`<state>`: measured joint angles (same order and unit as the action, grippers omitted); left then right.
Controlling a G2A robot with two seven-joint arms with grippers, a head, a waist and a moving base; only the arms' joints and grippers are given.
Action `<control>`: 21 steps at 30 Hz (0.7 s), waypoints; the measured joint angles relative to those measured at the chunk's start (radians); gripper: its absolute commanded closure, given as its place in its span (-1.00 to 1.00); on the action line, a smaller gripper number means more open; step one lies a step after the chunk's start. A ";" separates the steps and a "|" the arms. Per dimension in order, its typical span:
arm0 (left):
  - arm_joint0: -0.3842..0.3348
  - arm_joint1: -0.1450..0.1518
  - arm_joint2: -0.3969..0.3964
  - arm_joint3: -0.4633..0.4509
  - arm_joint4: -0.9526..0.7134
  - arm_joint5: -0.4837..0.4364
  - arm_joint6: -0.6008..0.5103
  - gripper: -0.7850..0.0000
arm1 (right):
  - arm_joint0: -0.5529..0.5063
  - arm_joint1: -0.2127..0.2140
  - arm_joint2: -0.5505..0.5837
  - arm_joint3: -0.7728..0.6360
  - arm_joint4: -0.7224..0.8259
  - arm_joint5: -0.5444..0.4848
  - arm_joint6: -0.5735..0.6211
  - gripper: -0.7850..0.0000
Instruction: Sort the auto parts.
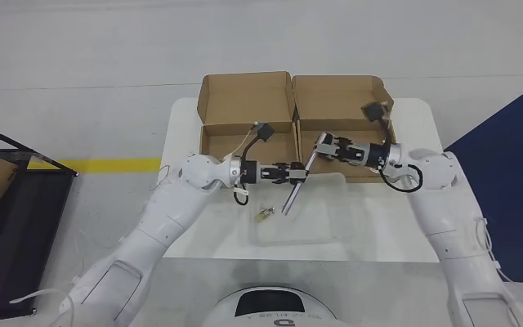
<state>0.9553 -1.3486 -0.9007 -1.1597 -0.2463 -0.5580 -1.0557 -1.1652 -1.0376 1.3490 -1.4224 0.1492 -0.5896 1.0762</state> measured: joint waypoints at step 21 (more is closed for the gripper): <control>0.022 0.012 0.002 -0.043 0.024 0.015 0.033 1.00 | 0.036 0.008 -0.061 0.031 0.015 0.018 0.045 0.84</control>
<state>0.9777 -1.3366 -0.8989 -1.2024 -0.2221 -0.5431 -1.0227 -1.1292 -1.0294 1.2879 -1.3917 0.1646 -0.5711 1.1211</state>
